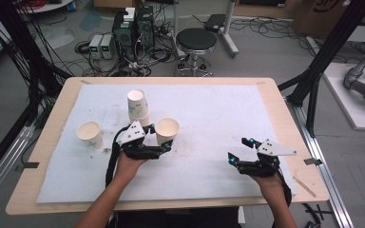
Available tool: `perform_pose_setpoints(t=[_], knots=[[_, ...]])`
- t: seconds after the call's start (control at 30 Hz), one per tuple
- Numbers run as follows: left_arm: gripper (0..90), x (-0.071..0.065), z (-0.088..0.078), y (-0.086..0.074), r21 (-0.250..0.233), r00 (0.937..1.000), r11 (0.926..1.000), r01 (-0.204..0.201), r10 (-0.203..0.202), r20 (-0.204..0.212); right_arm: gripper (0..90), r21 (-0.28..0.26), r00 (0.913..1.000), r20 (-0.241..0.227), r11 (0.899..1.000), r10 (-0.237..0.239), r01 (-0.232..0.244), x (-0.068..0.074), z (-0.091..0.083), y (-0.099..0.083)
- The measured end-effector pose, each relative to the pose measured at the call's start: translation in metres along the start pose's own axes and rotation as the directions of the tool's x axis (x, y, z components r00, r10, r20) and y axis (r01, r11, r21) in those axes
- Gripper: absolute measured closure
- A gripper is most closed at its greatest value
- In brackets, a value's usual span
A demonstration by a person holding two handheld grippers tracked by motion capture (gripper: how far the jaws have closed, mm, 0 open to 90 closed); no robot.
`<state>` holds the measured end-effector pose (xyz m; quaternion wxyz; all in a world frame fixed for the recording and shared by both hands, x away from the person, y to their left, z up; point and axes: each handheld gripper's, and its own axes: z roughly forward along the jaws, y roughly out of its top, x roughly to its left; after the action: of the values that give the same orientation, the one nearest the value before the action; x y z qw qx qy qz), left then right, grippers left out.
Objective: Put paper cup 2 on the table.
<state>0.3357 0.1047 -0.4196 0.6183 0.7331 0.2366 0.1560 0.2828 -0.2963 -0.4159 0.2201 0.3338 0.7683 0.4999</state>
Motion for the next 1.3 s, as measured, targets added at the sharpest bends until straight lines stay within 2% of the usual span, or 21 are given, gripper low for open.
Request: perform_pose_setpoints(t=[0.2, 0.27, 0.5, 0.67, 0.77, 0.97, 1.1, 1.2, 1.3], knots=[[28.8, 0.003, 0.027, 0.006, 0.017, 0.9999, 0.9998, 0.012, -0.012, 0.012, 21.5, -0.007, 0.9999, 0.011, 1.0, 0.005, -0.005, -0.002, -0.002, 0.0], [28.7, 0.004, 0.035, 0.005, 0.039, 0.9998, 0.9991, 0.017, -0.018, 0.011, 21.5, -0.006, 0.9999, 0.012, 1.0, 0.006, -0.006, -0.002, -0.002, -0.001], [28.8, 0.004, 0.063, -0.001, 0.086, 0.9994, 0.9958, 0.03, -0.032, 0.015, 21.5, -0.007, 0.9999, 0.011, 1.0, 0.012, -0.012, -0.002, -0.003, -0.001], [28.8, 0.003, 0.076, -0.008, 0.131, 0.9991, 0.9907, 0.034, -0.037, 0.02, 21.5, -0.004, 0.9999, 0.008, 1.0, 0.012, -0.012, -0.002, -0.003, -0.001], [28.8, 0.002, 0.082, -0.011, 0.159, 0.9992, 0.9866, 0.035, -0.038, 0.015, 21.5, -0.007, 0.9999, 0.01, 1.0, 0.01, -0.01, -0.002, -0.003, -0.001], [29.0, 0.001, 0.087, -0.016, 0.235, 0.9996, 0.9717, 0.027, -0.027, -0.004, 21.5, -0.008, 0.9999, 0.007, 1.0, 0.016, -0.016, -0.002, -0.003, -0.001], [29.3, 0.0, 0.086, -0.016, 0.247, 0.9997, 0.9687, 0.023, -0.021, -0.012, 21.5, -0.007, 0.9999, 0.007, 1.0, 0.011, -0.011, -0.002, -0.003, -0.001], [29.6, -0.001, 0.083, -0.014, 0.281, 0.9997, 0.9596, 0.015, -0.009, -0.021, 21.5, -0.008, 0.9999, 0.008, 1.0, 0.009, -0.009, -0.002, -0.003, -0.001], [29.7, -0.003, 0.079, -0.014, 0.296, 0.9996, 0.9552, 0.007, 0.001, -0.027, 21.4, -0.007, 0.9999, 0.005, 1.0, 0.01, -0.01, -0.002, -0.003, -0.001]])
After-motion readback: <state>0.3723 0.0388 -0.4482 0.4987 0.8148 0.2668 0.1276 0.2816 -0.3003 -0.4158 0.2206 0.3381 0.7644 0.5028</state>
